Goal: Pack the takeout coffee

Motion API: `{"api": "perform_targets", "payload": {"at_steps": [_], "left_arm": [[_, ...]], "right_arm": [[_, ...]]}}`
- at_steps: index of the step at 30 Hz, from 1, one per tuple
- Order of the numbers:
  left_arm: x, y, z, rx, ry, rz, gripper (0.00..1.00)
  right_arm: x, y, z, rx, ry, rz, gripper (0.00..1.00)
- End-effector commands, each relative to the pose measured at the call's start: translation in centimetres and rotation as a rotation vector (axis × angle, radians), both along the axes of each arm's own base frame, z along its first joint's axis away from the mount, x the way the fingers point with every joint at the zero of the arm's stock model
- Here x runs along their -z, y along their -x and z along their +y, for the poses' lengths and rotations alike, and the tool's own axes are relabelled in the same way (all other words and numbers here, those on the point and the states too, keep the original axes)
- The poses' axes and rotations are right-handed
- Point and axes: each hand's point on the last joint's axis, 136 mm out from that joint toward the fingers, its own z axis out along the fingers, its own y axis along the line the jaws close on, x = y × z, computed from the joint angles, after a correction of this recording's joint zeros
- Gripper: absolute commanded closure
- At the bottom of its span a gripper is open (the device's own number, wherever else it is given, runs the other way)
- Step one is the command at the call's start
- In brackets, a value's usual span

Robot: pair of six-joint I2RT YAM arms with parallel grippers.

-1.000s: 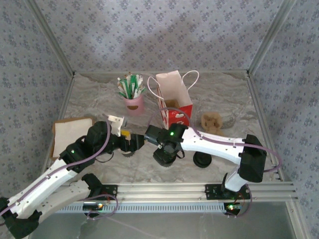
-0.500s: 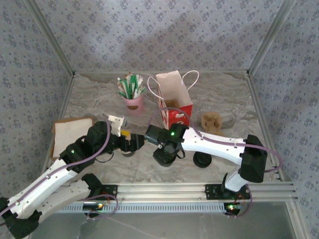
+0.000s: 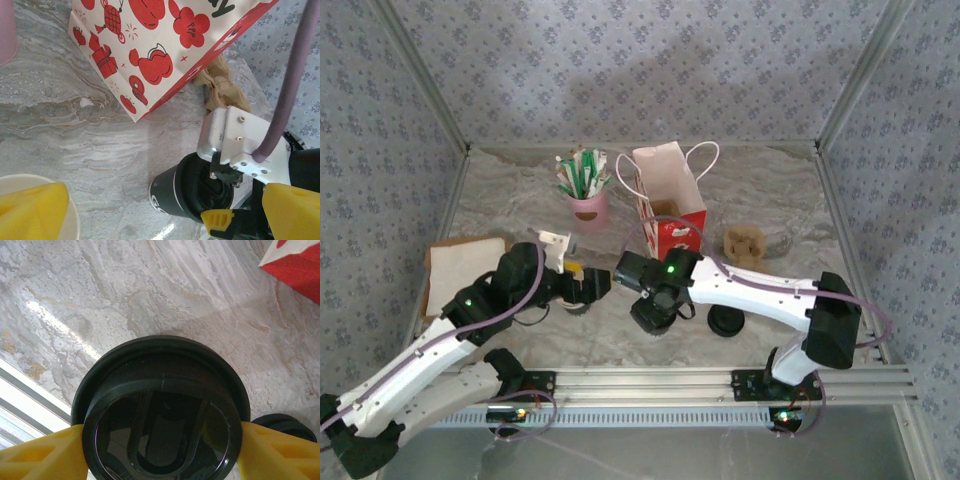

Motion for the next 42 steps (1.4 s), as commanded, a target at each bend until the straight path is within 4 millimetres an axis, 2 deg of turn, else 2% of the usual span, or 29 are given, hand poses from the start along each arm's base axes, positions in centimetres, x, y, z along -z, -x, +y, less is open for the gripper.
{"api": "perform_targets", "payload": {"at_steps": [1, 8, 17, 21, 26, 30, 33, 37, 39, 42], "left_arm": [[-1.2, -0.8, -0.2, -0.024, 0.024, -0.022, 0.01], [-3.6, -2.8, -0.6, -0.077, 0.008, -0.061, 0.00], [-9.7, -6.7, -1.6, -0.113, -0.029, -0.152, 0.01], [-12.7, -9.9, -2.1, -0.121, -0.003, -0.150, 0.00], [-15.6, -15.3, -2.6, -0.131, 0.056, -0.126, 0.05], [-16.7, -20.3, -3.7, -0.110, 0.108, -0.075, 0.15], [-18.1, -23.6, -5.5, -0.068, 0.124, -0.076, 0.20], [-18.9, -26.6, -7.7, 0.014, 0.090, -0.078, 0.24], [-19.5, -28.0, -8.0, 0.032, 0.110, -0.109, 0.24], [-19.6, -31.4, -6.7, 0.011, 0.235, -0.095, 0.29]], "right_arm": [[-1.2, -0.4, -1.6, 0.047, -0.013, -0.027, 0.28], [-4.2, -0.4, -3.4, 0.093, -0.117, -0.033, 0.28], [-9.2, 0.1, -5.3, 0.120, -0.273, -0.051, 0.29], [-11.9, 0.1, -6.2, 0.128, -0.330, -0.070, 0.29], [-14.4, -0.1, -7.0, 0.141, -0.377, -0.098, 0.29], [-15.4, -0.5, -7.4, 0.152, -0.389, -0.116, 0.30], [-15.8, -0.7, -7.6, 0.155, -0.408, -0.120, 0.30], [-16.7, -0.9, -7.8, 0.158, -0.429, -0.121, 0.30], [-17.4, -0.9, -7.9, 0.157, -0.439, -0.128, 0.30], [-18.7, -0.9, -8.3, 0.162, -0.459, -0.148, 0.30]]}}
